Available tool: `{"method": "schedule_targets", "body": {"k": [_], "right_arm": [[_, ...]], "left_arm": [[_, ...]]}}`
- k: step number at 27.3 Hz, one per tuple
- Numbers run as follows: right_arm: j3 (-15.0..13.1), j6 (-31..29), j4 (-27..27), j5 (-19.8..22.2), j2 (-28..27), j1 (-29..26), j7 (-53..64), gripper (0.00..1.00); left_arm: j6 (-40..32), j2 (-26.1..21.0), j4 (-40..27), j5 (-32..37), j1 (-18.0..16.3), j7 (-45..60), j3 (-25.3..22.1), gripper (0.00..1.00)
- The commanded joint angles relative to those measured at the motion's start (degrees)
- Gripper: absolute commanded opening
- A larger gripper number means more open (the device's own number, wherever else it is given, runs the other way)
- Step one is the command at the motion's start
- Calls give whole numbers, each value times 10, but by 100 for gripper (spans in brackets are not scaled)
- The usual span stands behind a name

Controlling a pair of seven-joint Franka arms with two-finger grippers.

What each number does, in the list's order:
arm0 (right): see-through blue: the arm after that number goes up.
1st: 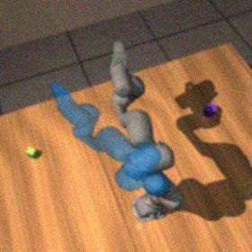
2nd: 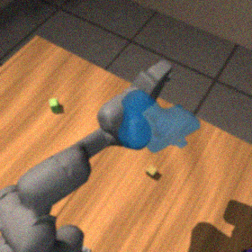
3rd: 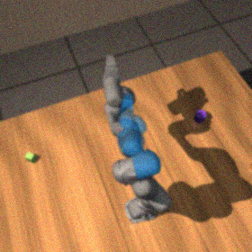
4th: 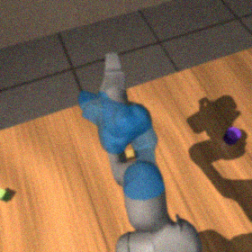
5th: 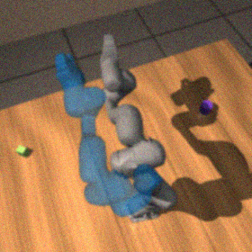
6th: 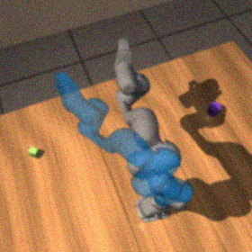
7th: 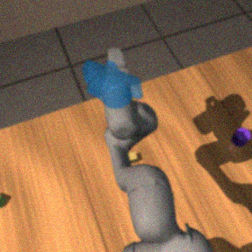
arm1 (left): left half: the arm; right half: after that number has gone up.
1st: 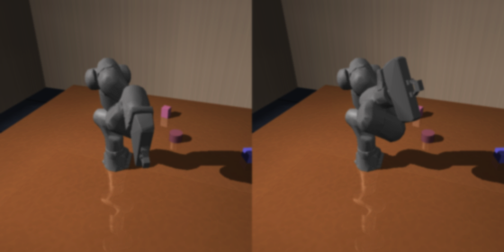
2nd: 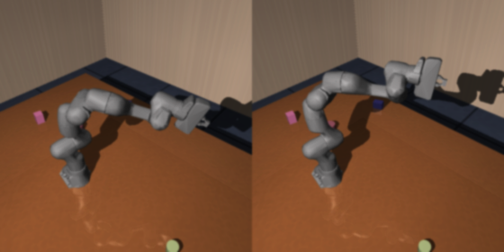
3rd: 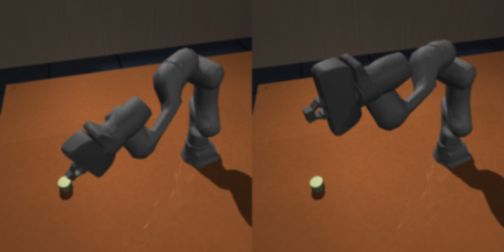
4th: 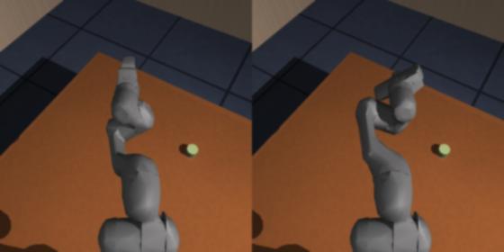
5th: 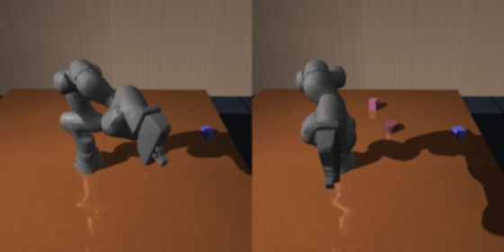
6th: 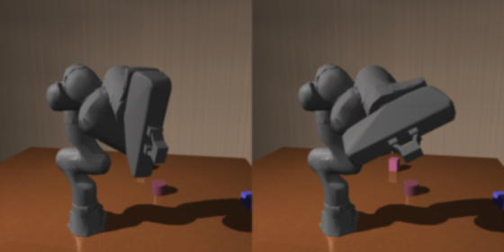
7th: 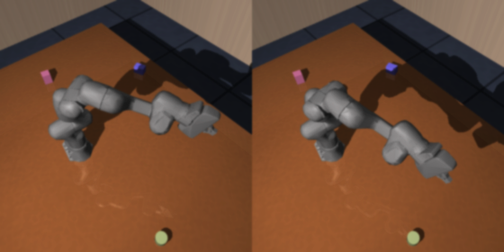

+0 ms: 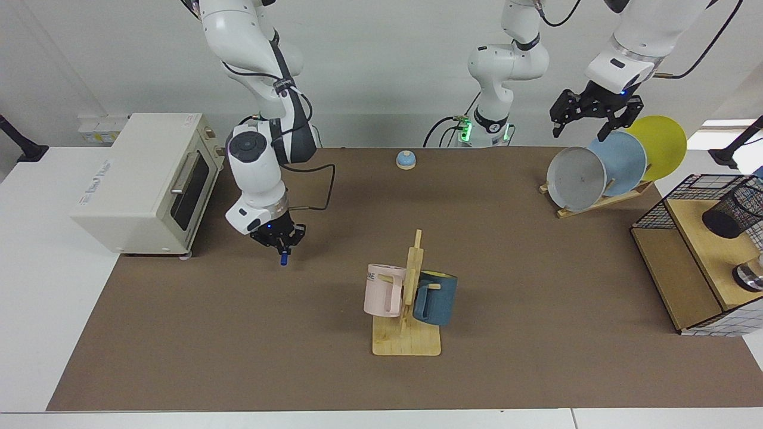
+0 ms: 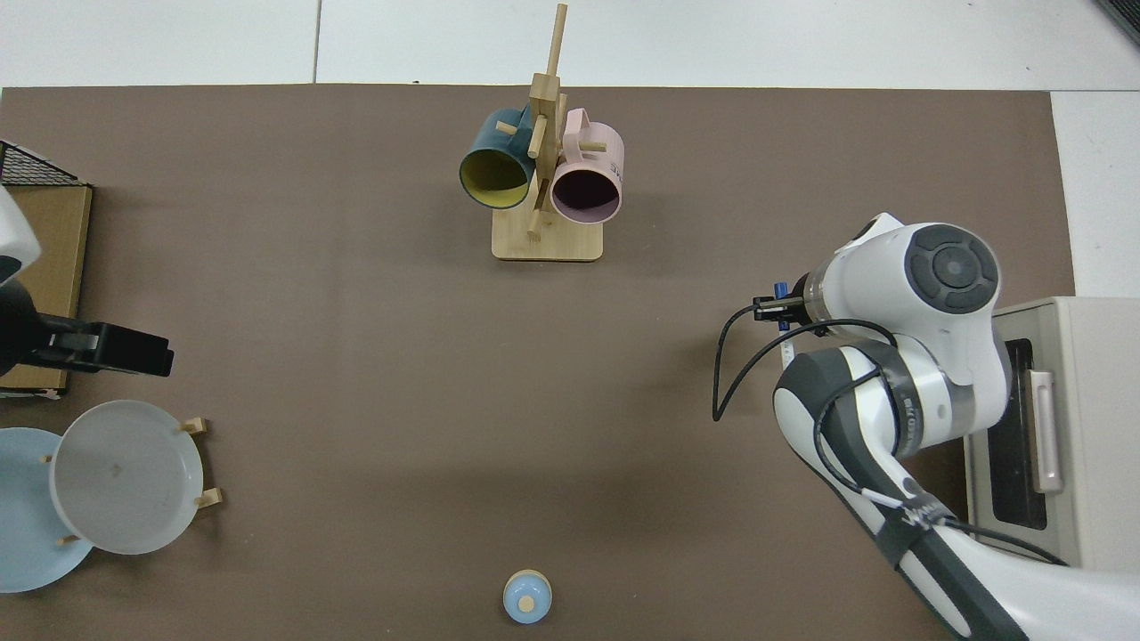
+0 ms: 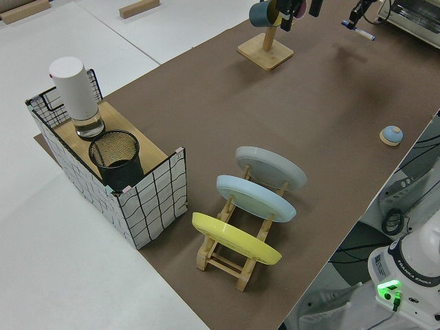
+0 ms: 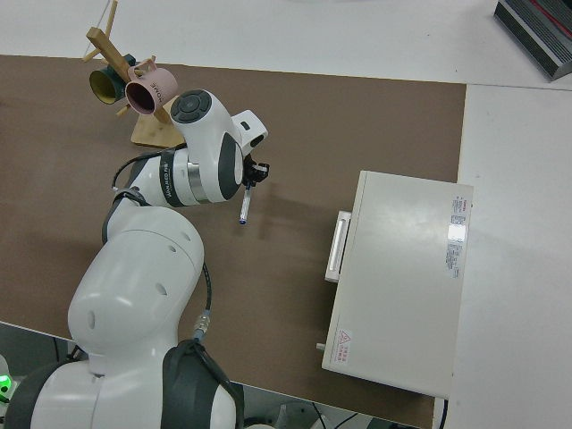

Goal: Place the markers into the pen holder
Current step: 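Lower the right gripper and grasp the blue marker, then carry the marker to the middle while the left gripper reaches toward it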

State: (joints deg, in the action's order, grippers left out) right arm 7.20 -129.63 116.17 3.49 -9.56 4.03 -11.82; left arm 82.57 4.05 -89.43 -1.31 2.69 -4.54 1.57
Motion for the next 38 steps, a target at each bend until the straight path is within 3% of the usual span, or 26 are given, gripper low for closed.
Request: {"method": "schedule_targets", "body": {"k": [1,9,15,25,32,38], "right_arm": [[5,104,-27,-12,65,-3,-1,0],[4,219,-51,-51,148,-8,-5,0],[4,285,-98,-67,160,-3,-49,0],[14,256,-108,-99,160,90,-399,0],[15,207,-122,-137,153,149,-641,0],[15,169,-131,-136,125,195,-781,0]], "left_arm": [[8,14,-14,-5,7,6,4,100],[15,14,-15,-5,5,-5,7,100],[36,14,-18,-5,4,-39,6,99],[57,14,-22,-8,6,-179,7,96],[77,17,-35,-20,7,-369,7,96],[82,16,-50,-47,7,-495,7,96]]}}
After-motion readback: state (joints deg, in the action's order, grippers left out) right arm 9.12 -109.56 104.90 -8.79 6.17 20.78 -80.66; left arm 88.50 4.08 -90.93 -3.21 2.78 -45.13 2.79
